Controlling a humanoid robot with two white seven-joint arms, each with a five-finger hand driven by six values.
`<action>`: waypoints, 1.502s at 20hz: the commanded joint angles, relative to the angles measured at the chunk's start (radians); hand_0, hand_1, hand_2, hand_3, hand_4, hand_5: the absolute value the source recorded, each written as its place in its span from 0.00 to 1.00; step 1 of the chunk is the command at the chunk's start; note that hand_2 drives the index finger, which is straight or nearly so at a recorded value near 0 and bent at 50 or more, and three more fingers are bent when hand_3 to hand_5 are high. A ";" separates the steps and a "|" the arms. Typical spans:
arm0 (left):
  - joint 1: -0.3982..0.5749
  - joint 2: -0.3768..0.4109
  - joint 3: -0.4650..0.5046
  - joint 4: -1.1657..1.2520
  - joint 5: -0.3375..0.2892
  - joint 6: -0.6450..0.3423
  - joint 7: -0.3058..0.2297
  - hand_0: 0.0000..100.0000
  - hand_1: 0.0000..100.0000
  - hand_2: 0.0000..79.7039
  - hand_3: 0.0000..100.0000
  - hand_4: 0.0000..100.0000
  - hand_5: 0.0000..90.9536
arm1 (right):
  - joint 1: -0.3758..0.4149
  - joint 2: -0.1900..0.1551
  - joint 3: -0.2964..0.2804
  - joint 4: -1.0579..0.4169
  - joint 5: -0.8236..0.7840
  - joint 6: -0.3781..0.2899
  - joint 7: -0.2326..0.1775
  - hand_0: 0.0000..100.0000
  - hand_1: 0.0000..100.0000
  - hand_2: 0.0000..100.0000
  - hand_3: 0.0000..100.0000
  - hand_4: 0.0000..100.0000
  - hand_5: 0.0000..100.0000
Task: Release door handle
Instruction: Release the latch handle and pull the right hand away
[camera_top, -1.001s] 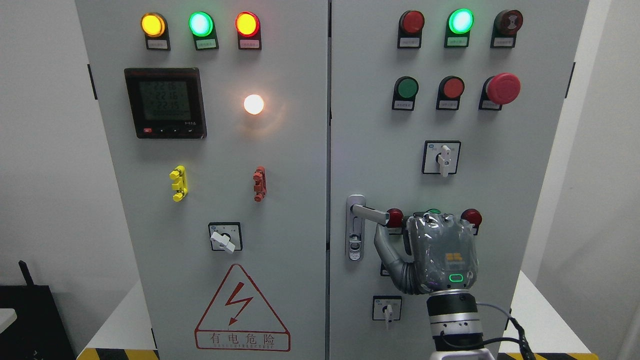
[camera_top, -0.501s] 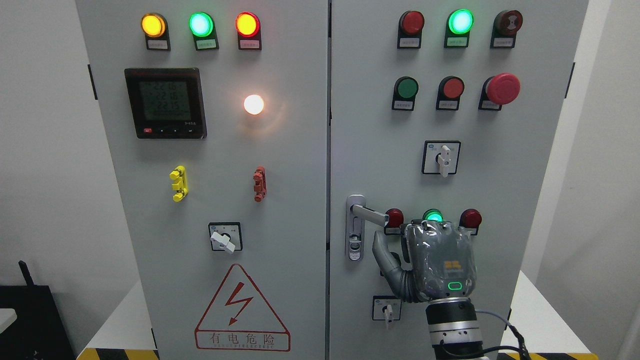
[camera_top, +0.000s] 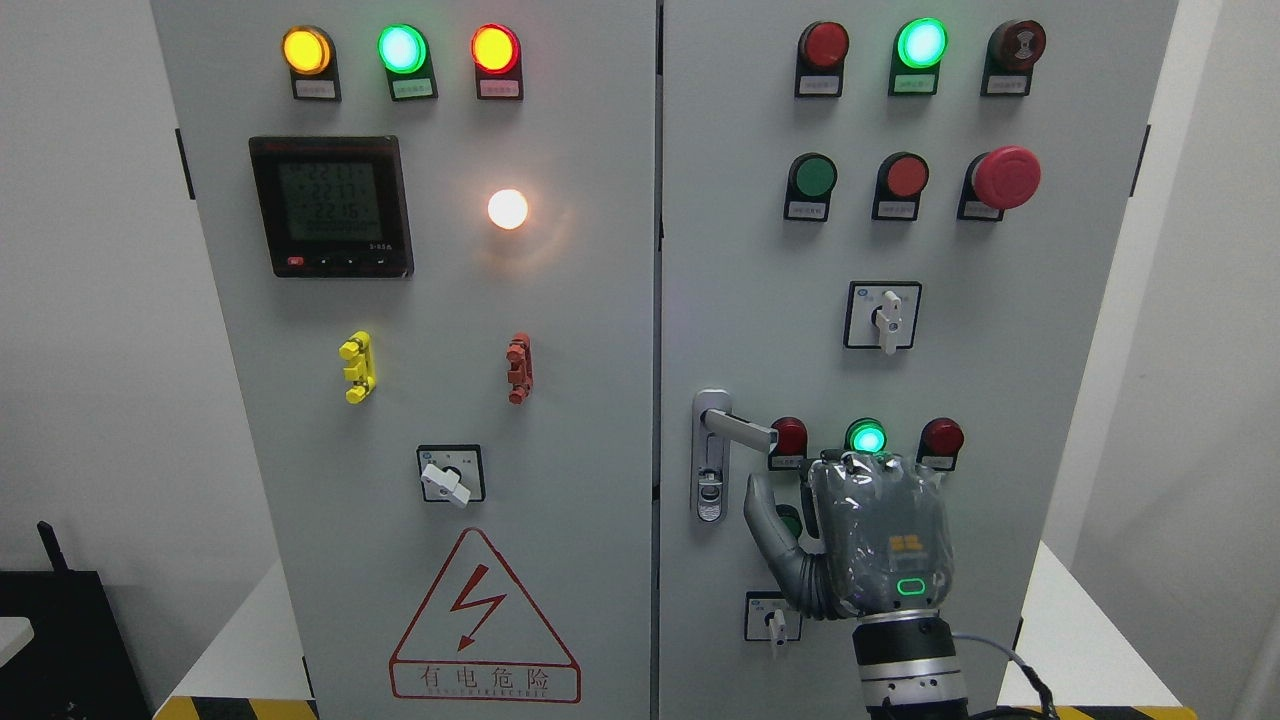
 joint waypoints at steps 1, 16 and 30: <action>-0.003 0.000 0.002 0.009 0.001 0.000 -0.001 0.12 0.39 0.00 0.00 0.00 0.00 | 0.048 -0.026 0.003 -0.062 -0.026 -0.022 -0.016 0.57 0.07 0.98 1.00 1.00 0.96; -0.003 0.000 0.002 0.011 0.001 0.000 -0.001 0.12 0.39 0.00 0.00 0.00 0.00 | 0.135 -0.152 0.003 -0.139 -0.158 -0.149 -0.087 0.59 0.06 0.97 1.00 1.00 0.96; -0.003 0.000 0.002 0.009 0.001 0.000 -0.001 0.12 0.39 0.00 0.00 0.00 0.00 | 0.140 -0.388 0.067 -0.160 -0.367 -0.149 -0.170 0.58 0.06 0.95 1.00 1.00 0.95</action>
